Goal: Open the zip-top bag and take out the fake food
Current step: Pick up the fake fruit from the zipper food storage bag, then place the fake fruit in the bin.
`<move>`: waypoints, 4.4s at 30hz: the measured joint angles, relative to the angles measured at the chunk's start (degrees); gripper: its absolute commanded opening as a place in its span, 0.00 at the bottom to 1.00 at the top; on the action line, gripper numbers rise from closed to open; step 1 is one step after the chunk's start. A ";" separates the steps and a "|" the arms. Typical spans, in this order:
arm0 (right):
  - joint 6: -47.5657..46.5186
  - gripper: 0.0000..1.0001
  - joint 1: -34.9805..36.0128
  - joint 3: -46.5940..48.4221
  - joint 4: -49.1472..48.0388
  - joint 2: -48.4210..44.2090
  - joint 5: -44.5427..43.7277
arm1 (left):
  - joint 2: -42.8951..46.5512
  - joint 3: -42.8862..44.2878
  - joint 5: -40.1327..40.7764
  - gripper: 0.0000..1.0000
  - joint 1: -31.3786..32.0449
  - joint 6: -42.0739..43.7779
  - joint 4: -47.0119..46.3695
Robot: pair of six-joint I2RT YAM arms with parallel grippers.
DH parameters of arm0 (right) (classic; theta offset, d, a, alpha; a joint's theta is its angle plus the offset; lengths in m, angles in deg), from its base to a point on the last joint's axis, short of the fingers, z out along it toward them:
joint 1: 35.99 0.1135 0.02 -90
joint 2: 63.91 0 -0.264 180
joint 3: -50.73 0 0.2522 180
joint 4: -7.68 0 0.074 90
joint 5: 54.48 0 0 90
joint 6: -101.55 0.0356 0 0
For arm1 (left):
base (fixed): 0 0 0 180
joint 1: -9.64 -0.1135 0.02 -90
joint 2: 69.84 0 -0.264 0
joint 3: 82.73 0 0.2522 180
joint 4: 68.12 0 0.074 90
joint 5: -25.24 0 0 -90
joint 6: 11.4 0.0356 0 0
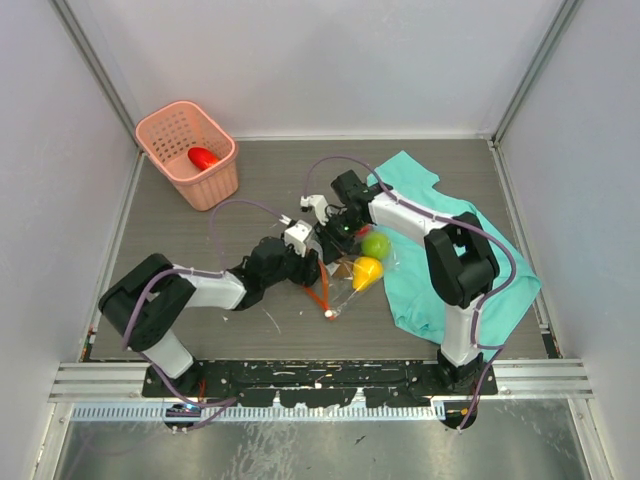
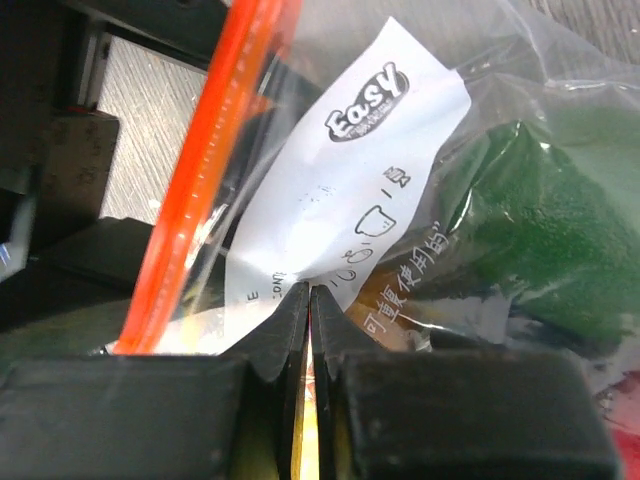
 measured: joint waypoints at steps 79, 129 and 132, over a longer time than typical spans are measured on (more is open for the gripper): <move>-7.23 0.21 -11.61 -4.22 1.05 -19.89 18.88 | 39.08 -4.76 -26.75 0.00 -27.45 -39.17 25.05; -7.93 0.21 -15.04 -6.23 -0.68 -22.86 22.49 | 17.38 35.10 3.50 0.01 -40.94 -45.88 48.06; -7.96 0.21 -15.10 -6.25 -0.68 -22.86 22.49 | 15.06 37.90 5.64 0.03 -41.13 -45.83 49.99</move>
